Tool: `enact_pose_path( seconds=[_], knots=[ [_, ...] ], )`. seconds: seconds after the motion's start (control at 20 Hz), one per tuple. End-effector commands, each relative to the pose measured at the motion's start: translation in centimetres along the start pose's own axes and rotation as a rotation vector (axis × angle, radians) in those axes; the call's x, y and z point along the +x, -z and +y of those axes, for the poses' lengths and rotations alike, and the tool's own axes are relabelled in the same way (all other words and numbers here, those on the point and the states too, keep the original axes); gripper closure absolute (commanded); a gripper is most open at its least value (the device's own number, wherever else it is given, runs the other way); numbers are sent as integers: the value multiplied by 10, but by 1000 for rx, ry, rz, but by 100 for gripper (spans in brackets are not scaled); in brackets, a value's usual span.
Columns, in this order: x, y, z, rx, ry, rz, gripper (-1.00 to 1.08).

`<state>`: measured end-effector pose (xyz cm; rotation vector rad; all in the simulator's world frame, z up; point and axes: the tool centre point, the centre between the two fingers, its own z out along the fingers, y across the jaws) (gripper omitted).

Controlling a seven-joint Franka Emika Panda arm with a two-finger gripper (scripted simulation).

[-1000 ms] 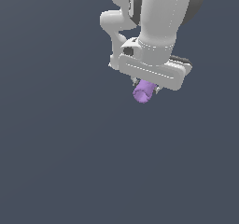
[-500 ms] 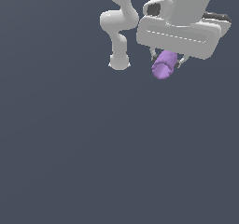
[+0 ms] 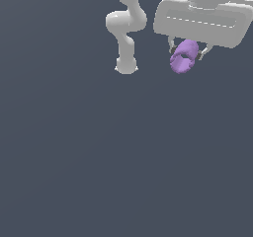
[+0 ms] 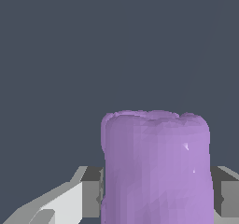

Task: Pick up the object and move it to a goal position.

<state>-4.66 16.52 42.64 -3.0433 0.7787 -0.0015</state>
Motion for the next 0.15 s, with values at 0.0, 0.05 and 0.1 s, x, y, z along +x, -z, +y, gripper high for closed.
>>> enact_pose_path(
  seconds=[0.0, 0.05, 0.1],
  knots=[
    [0, 0, 0, -1, -1, -1, 108],
    [1, -1, 0, -1, -1, -1, 108],
    [1, -1, 0, -1, -1, -1, 108]
  ],
)
